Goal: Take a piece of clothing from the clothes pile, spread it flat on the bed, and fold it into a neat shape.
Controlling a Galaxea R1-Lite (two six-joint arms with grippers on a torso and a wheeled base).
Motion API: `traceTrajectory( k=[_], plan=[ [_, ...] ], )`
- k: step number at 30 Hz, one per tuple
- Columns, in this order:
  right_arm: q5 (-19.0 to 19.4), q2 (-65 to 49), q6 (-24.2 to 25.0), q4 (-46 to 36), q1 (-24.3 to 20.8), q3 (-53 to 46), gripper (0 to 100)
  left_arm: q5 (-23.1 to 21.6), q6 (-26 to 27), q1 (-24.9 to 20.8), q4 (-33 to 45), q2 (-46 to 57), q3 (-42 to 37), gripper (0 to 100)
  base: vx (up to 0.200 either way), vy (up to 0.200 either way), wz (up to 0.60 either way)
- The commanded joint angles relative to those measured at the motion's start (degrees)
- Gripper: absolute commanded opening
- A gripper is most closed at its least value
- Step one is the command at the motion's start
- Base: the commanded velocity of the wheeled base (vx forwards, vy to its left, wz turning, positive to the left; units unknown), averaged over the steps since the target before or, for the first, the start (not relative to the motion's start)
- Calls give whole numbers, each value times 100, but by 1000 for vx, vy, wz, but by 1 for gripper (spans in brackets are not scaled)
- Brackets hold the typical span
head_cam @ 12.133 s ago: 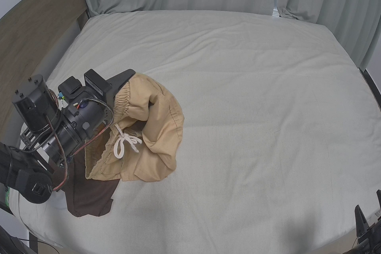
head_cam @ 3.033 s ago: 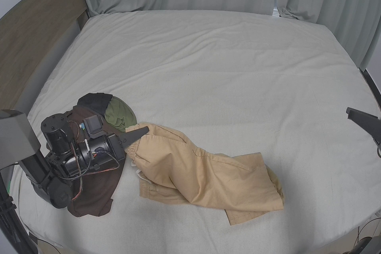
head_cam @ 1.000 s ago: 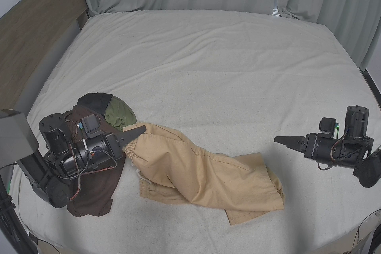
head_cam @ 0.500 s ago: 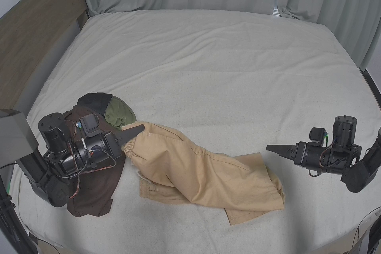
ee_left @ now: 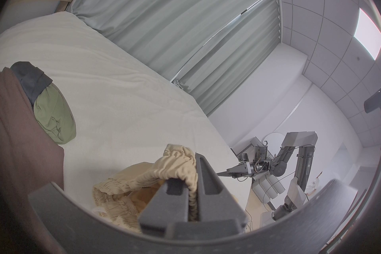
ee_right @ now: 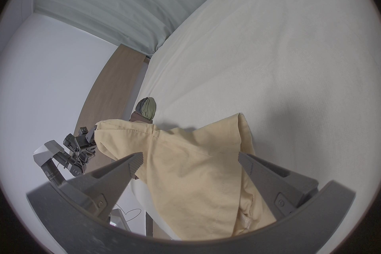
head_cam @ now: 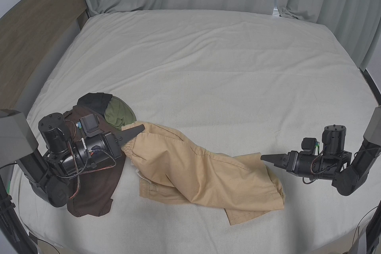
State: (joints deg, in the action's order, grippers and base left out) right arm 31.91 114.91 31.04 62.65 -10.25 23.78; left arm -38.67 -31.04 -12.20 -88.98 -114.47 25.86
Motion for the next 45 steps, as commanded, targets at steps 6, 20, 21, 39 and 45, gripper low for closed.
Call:
traceTrajectory(
  k=[6, 20, 21, 39, 45],
  plan=[
    [-19, 629, 131, 679, -3, -102, 100, 0, 186, -1, -5, -23, -10, 0, 0, 0, 0],
    [-36, 647, 438, 1092, -38, -216, 100, 0, 177, 7, -5, -40, 7, 0, 0, 0, 0],
    [-36, 647, 438, 1092, -47, -216, 100, 0, 177, 7, -5, -58, 16, 0, 0, 0, 0],
    [-36, 867, 456, 1100, -109, -251, 100, 0, 177, 7, -5, -40, 16, 0, 0, 0, 0],
    [-10, 990, 491, 1127, -188, -216, 100, 0, 195, -10, -5, -49, 7, 0, 0, 0, 0]
  ],
)
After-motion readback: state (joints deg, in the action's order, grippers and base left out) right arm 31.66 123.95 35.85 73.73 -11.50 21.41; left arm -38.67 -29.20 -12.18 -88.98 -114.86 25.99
